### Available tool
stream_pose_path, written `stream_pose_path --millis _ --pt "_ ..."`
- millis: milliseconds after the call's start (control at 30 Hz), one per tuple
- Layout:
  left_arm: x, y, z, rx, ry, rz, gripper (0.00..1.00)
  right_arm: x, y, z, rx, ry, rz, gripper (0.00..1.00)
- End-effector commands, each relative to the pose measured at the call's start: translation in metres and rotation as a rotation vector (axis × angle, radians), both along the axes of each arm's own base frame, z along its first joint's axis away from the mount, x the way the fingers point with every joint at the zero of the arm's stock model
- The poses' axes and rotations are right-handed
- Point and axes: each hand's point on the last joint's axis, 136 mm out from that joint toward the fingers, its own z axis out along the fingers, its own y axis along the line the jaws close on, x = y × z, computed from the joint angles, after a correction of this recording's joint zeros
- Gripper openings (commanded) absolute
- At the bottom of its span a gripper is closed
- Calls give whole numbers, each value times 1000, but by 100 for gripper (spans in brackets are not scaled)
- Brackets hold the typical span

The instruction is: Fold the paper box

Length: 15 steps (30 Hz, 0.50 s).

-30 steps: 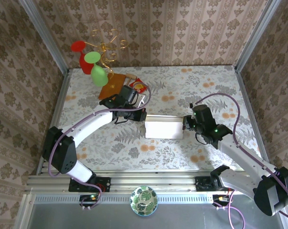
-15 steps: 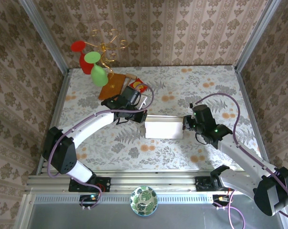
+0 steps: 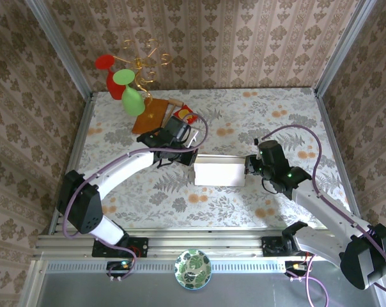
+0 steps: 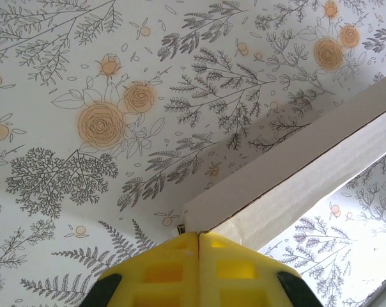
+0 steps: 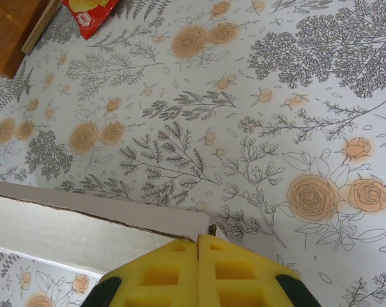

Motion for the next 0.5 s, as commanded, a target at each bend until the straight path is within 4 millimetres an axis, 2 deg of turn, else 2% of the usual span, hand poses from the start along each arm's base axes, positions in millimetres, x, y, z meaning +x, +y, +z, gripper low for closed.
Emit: stream_pose_path --millis 0,467 --pt "-13 28 -23 126 44 25 0 -6 -8 -9 -17 25 -30 0" --pt "-20 31 -37 156 59 27 0 -6 -8 -9 -21 26 -28 0"
